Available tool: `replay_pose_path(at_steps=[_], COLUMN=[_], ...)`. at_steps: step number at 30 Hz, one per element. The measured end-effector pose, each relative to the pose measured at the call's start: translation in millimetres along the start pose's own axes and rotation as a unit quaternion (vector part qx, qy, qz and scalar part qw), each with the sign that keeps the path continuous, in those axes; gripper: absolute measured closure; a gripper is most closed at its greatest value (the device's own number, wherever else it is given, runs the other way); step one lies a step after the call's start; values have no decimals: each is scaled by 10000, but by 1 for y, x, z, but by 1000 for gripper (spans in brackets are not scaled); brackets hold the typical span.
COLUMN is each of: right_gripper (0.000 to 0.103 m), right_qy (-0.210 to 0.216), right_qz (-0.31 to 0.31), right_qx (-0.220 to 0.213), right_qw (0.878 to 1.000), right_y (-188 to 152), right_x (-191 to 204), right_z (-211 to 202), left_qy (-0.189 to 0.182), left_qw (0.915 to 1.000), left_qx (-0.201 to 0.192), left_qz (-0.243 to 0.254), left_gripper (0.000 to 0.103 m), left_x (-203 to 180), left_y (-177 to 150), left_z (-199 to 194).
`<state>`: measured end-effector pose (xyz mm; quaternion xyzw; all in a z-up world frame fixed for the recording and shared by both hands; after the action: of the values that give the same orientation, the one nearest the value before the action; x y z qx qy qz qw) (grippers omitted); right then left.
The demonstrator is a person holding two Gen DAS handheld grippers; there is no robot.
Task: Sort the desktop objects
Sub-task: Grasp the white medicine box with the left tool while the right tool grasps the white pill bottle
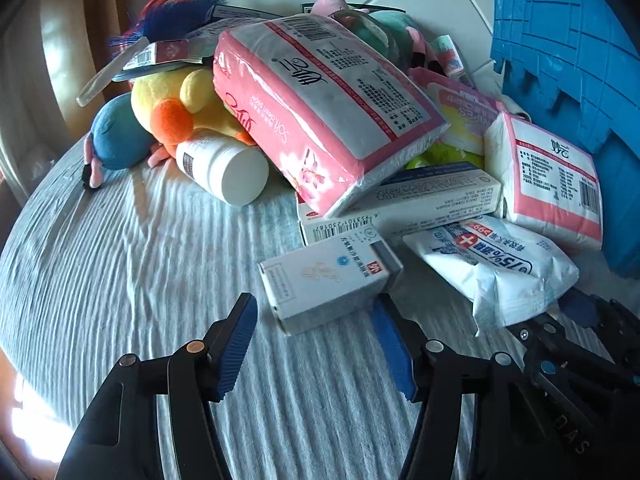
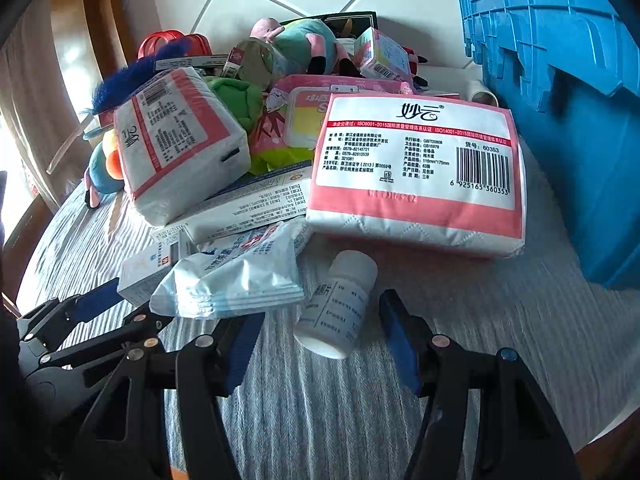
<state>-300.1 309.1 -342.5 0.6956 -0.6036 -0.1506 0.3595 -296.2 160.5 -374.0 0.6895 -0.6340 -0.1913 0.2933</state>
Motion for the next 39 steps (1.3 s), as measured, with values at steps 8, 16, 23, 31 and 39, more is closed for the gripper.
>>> replay_pose_path(at_steps=[8,16,23,31,39], right_gripper=[58,59,68,68,67], right_qy=[-119,-286,-264,-202,-219], right_qz=[113,81,162,76,126], right_qx=[125,327,451,432,389], right_qw=[9998,9990,9985,9988,9989], right_y=[4,8,6,3,2], right_x=[-7,-5,-10,-14,-14], right_z=[1,6,3,-2,-2], left_qy=[-44,2,-173,-155,-55], left_qw=[9997,9992,9988,9996,9990], left_qx=[6,276,456,48,425], left_qz=[241,275,102,226,132], left_gripper=[68,89,101,53,47], left_x=[-9,-5,13,27,42], left_y=[3,1,-2,13,-2], left_z=[-2,-6,-9,-22,-1])
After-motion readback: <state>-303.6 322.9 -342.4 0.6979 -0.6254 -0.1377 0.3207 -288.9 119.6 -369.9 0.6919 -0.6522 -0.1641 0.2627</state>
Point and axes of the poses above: each gripper's, at about its wrist camera, not at the fingertips, and z roughly the way its jaws point, x to its left, y to its top, the point moved 6 cm from there along z, roughly the way its jaws point, and after that the axes turned 7 degrees about y, right-handed, at the moved point
